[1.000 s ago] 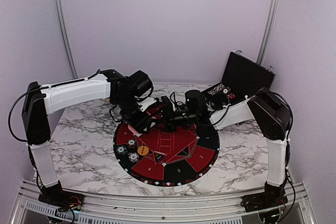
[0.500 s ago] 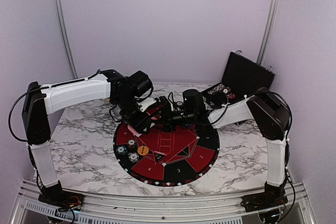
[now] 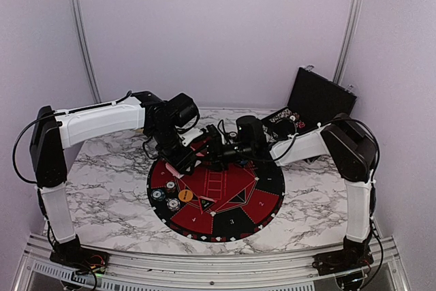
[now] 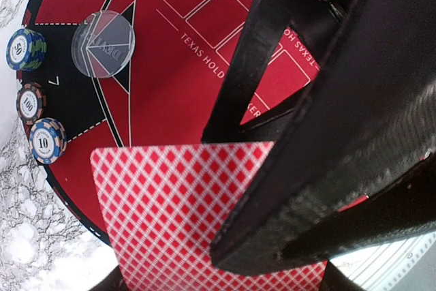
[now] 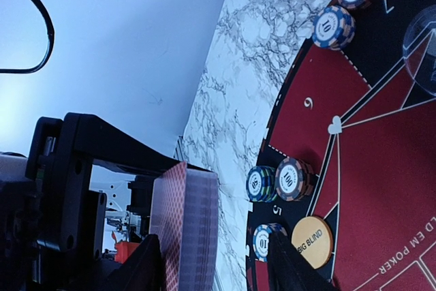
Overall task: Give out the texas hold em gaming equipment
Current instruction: Pick up the poker card from the face-down deck piles.
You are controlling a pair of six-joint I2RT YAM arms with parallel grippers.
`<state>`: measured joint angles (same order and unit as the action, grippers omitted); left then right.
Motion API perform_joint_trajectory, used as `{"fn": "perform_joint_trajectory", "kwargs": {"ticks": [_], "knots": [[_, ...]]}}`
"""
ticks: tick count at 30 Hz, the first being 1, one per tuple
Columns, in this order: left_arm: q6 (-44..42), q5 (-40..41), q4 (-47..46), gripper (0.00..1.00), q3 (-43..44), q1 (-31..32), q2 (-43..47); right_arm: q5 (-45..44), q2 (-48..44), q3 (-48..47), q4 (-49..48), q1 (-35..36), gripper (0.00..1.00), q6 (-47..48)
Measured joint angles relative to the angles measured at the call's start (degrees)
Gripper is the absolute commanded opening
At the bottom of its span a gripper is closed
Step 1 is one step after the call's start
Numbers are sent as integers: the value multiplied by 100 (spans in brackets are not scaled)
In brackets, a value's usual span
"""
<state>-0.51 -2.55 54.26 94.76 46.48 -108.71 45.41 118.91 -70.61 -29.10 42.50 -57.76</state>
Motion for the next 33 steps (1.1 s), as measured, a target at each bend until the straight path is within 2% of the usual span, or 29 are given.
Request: {"fn": "perform_joint_trajectory", "kwargs": {"ticks": [30,33], "knots": [[0,2,0,31,0,0,0,-203,-396,184,107,-81,50,72],[0,4,0,31,0,0,0,-205,-507,243,107,-127,44,70]]}}
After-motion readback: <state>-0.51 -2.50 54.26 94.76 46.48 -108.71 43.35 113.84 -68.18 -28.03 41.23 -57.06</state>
